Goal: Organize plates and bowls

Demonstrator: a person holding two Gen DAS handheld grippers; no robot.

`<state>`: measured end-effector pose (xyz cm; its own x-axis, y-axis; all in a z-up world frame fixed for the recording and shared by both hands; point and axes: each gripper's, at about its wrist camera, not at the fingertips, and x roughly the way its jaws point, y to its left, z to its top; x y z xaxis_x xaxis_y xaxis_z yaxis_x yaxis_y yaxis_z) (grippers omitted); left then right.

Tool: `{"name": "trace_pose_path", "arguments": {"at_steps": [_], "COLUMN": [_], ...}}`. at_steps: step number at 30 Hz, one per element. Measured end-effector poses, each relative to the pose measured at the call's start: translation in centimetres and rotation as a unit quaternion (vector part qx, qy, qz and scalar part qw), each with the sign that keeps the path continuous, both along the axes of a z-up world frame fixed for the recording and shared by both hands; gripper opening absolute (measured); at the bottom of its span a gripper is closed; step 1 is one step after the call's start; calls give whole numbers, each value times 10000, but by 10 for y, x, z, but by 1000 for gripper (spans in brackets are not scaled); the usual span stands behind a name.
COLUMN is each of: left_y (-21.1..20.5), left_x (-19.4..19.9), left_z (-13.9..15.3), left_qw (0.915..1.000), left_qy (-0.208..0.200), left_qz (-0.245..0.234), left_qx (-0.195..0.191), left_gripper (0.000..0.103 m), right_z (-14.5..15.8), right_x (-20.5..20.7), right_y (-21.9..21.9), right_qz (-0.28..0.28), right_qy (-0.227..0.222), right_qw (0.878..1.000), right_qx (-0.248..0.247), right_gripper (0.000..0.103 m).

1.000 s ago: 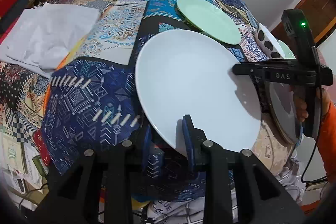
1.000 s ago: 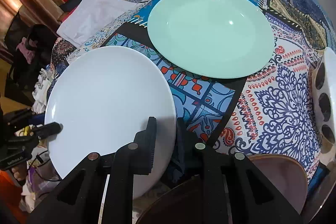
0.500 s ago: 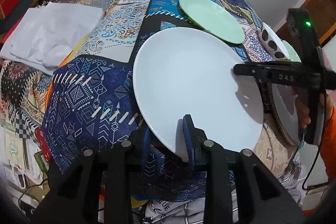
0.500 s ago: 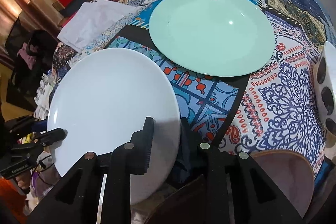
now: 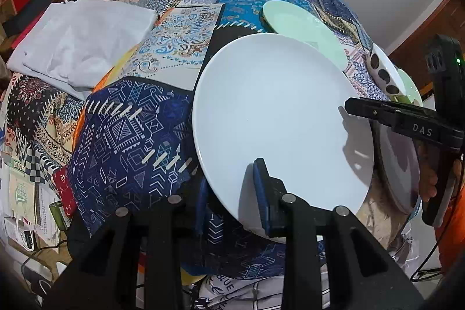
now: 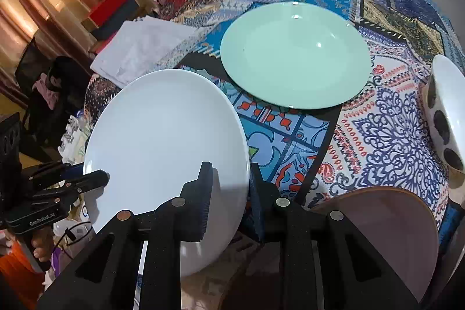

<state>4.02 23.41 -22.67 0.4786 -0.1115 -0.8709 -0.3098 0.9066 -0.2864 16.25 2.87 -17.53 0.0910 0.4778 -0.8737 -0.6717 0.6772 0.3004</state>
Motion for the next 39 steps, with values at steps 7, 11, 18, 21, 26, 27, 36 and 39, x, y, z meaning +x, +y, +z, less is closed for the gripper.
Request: {"name": "trace_pose_path", "arguments": {"at_steps": [7, 11, 18, 21, 26, 27, 36, 39], "left_y": [-6, -10, -30, -40, -56, -59, -89, -100], "left_x": [5, 9, 17, 22, 29, 30, 41, 44], "left_z": [19, 27, 41, 45, 52, 53, 59, 59], "left_qw": [9997, 9996, 9988, 9985, 9976, 9974, 9960, 9953], "left_qy": [-208, -261, -376, -397, -450, -454, -396, -364], "left_qz": [-19, -79, -269, -355, -504, -537, -792, -888], "left_qx": [88, 41, 144, 140, 158, 164, 149, 153], "left_gripper": [30, 30, 30, 30, 30, 30, 30, 30], "right_z": [15, 24, 34, 39, 47, 48, 51, 49], "right_x": [0, 0, 1, 0, -3, -3, -7, -8], "right_y": [-10, -21, -45, -58, -79, -82, -122, -134], "right_qz": [-165, -274, -500, -608, -787, -813, -1077, -1157], "right_qy": [-132, -208, -254, -298, -357, -370, -393, -370], "right_qw": [9996, 9990, 9975, 9966, 9948, 9945, 9913, 9904], "right_qx": [181, 284, 421, 470, 547, 554, 649, 661], "right_gripper": [23, 23, 23, 23, 23, 23, 23, 23]}}
